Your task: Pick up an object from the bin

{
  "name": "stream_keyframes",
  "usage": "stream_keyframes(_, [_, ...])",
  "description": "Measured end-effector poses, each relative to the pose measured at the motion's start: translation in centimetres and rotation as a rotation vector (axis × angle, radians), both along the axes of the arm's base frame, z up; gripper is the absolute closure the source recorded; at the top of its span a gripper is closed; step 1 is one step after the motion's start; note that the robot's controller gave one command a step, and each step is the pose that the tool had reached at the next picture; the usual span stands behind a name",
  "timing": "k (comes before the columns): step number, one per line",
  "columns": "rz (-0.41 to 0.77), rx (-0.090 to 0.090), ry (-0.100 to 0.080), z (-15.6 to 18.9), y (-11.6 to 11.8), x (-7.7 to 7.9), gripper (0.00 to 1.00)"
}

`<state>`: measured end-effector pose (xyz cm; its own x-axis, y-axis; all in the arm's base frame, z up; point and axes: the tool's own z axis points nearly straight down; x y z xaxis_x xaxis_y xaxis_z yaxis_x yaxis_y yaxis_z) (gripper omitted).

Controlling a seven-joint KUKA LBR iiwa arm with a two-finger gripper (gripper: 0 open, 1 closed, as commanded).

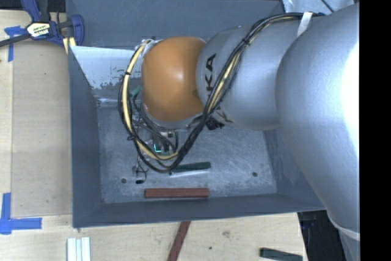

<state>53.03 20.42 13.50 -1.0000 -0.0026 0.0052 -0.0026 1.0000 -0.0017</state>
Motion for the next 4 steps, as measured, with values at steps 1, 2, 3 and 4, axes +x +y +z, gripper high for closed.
stream_keyframes(1, [-0.004,0.003,-0.007,0.4,0.0,0.2,1.0])
stream_keyframes(2, [-0.004,0.003,-0.007,0.4,0.0,0.2,1.0])
stream_keyframes(3, [-0.106,0.0,-0.005,-0.9,-4.5,0.7,0.0])
stream_keyframes(4, [-0.105,0.002,-0.005,-0.9,-4.4,0.7,0.0])
